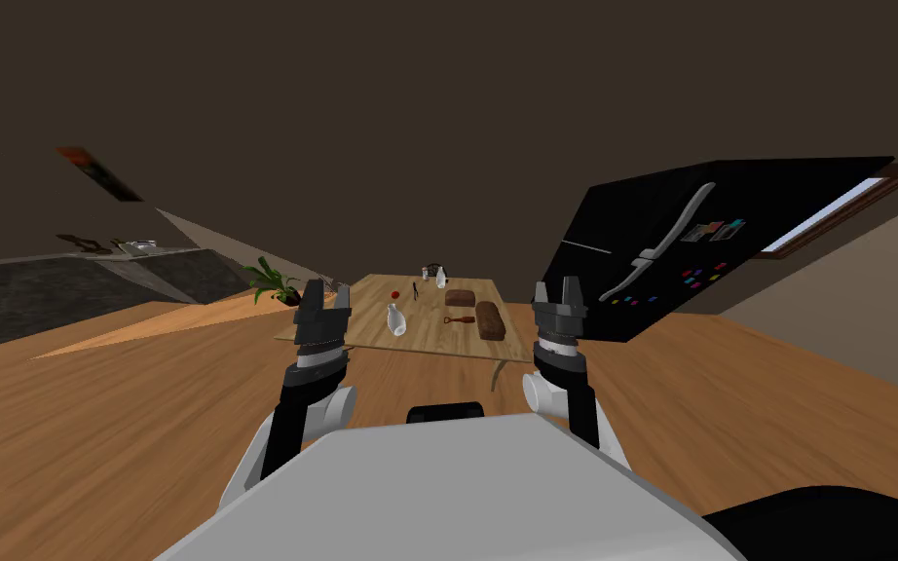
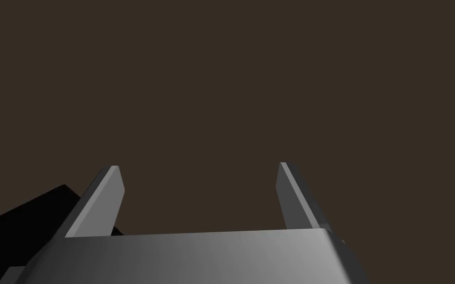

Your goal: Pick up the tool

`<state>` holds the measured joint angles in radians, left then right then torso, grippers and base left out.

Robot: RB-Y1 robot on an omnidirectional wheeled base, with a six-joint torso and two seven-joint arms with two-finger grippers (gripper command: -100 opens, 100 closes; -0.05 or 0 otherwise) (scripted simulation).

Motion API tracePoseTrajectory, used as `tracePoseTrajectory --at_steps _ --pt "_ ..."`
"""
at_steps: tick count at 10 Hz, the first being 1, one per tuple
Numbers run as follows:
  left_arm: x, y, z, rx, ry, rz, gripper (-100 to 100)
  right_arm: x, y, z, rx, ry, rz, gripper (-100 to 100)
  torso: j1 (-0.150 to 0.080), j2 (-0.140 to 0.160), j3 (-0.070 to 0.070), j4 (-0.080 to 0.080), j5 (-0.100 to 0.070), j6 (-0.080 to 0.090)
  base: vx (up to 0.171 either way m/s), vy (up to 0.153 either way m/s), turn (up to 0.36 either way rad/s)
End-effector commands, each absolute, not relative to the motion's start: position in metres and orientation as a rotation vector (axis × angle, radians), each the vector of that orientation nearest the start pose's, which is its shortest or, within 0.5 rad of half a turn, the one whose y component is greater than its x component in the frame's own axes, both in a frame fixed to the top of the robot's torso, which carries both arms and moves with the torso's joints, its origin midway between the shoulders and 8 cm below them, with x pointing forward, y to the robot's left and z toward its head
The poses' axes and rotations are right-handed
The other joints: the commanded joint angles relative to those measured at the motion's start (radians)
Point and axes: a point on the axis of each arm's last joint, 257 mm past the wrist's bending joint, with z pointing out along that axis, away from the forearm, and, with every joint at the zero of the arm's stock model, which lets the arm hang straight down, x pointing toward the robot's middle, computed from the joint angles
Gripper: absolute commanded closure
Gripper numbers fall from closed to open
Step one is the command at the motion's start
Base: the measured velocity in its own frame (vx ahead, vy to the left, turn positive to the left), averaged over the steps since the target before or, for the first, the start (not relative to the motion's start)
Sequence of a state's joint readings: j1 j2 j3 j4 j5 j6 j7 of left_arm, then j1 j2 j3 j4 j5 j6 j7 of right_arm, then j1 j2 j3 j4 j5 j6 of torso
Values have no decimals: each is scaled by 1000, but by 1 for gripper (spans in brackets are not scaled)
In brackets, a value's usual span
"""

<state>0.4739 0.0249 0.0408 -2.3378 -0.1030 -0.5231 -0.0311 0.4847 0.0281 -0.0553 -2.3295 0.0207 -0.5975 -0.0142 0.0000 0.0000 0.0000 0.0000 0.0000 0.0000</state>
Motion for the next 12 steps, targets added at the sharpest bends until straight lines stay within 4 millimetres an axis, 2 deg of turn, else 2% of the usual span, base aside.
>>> tracePoseTrajectory --at_steps 1,3,5,6,8,9,11,12 --pt "329 269 61 -475 624 -1198 0 316 -285 61 521 532 1286 -100 0 0 0 0 0 0 -3 28 68" --pt "329 269 61 -475 623 -1198 0 323 -281 42 522 614 1286 -100 3 0 0 0 1 0 -4 58 115" --pt "329 269 61 -475 623 -1198 0 332 -279 13 542 717 1279 -100 6 1 0 0 1 0 -7 105 144" --pt "329 269 61 -475 623 -1198 0 332 -277 13 534 727 1279 -100 7 0 0 0 2 0 11 79 70" --pt "329 269 61 -475 623 -1198 0 339 -277 -27 569 854 1263 -100 5 0 0 0 1 0 7 87 202" --pt "329 269 61 -475 623 -1198 0 339 -277 -27 563 862 1263 -100 6 0 0 0 1 0 15 77 74" --pt "329 269 61 -475 623 -1198 0 342 -280 -77 612 1006 1234 -100 5 0 0 0 1 0 6 96 204" --pt "329 269 61 -475 623 -1198 0 342 -279 -77 602 1018 1234 -100 7 0 0 0 1 0 19 88 124"
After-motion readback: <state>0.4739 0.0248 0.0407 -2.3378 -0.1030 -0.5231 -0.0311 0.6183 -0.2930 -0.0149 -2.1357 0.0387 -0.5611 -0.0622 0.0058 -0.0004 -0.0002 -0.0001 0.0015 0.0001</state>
